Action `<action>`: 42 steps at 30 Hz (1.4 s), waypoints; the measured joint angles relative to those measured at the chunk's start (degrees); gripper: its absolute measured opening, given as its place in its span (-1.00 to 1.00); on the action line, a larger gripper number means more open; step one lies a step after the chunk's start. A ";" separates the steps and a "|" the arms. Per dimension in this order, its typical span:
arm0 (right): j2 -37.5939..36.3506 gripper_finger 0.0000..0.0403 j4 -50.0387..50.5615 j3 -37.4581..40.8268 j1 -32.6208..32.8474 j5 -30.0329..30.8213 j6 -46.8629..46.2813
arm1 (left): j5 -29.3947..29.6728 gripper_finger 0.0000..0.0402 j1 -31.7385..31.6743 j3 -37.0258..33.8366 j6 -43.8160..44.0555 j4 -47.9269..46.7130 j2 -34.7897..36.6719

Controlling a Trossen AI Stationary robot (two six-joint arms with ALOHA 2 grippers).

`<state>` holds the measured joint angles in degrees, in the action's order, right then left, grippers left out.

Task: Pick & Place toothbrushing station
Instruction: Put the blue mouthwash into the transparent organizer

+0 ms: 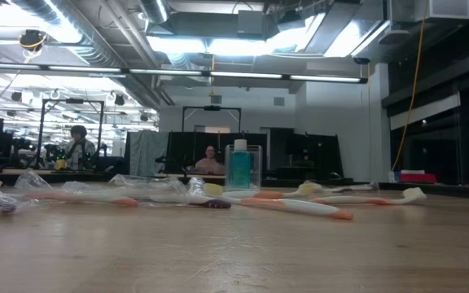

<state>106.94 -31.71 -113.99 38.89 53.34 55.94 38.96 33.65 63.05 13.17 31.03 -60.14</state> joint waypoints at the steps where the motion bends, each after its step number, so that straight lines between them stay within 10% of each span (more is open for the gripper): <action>1: 0.00 -0.31 -0.04 0.00 0.00 -0.03 0.00 | 0.00 -0.67 0.00 0.01 0.00 0.00 0.00; 42: 0.00 -0.31 0.14 0.00 -0.30 4.74 -3.34 | -0.66 -0.67 -0.02 0.00 -0.44 0.52 0.20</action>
<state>106.94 -31.58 -113.99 38.59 58.08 52.60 38.30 33.63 63.05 12.73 31.55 -59.94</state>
